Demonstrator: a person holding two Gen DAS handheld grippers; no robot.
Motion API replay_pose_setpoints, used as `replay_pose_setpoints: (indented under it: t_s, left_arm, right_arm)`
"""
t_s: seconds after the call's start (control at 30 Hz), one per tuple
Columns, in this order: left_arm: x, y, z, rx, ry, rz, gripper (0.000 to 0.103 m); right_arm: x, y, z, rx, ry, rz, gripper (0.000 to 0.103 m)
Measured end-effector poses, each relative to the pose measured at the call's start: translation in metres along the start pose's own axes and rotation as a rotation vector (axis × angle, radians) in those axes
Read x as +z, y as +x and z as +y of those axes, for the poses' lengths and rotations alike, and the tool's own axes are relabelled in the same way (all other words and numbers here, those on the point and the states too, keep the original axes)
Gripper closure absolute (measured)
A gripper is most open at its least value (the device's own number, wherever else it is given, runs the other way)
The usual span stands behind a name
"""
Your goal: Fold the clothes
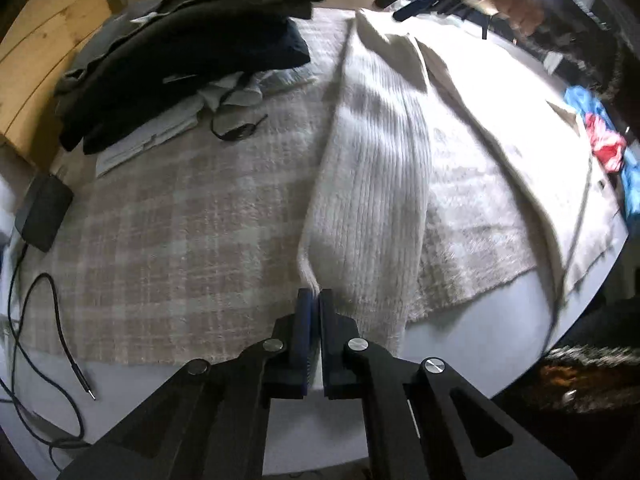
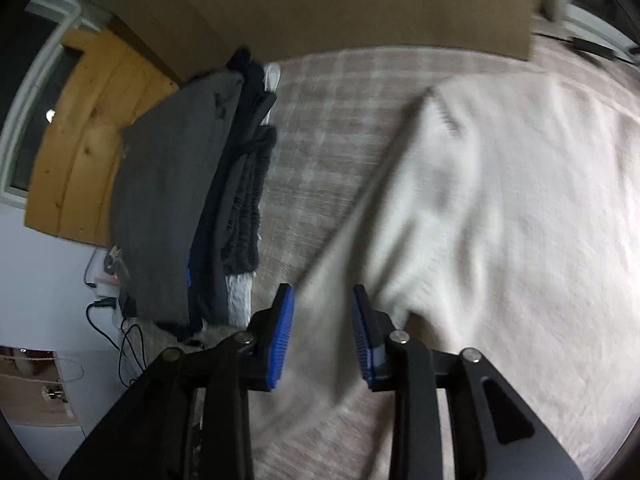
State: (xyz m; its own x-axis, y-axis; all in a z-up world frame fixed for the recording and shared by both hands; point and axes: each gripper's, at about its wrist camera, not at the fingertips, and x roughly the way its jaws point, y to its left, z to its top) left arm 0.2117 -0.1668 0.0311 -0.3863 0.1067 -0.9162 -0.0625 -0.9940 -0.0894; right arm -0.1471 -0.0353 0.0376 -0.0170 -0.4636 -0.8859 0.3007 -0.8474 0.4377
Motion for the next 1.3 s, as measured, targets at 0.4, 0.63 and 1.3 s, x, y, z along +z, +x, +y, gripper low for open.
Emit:
replay_pose_setpoints:
  t_s: [0.4,0.63,1.3]
  left_arm:
    - [0.007,-0.034,0.014,-0.043,-0.055,-0.131,0.1]
    - [0.017,-0.078,0.042,-0.038,-0.101,-0.253,0.1]
    - [0.036,-0.114,-0.176,-0.097,0.178,-0.293,0.1]
  right_arm:
    - [0.043,0.085,0.038,-0.315,-0.045,0.197,0.074]
    - [0.057,0.061,0.038,-0.176,-0.008,0.102,0.1]
    - [0.023,-0.077,-0.085,0.089,-0.019,-0.06,0.1]
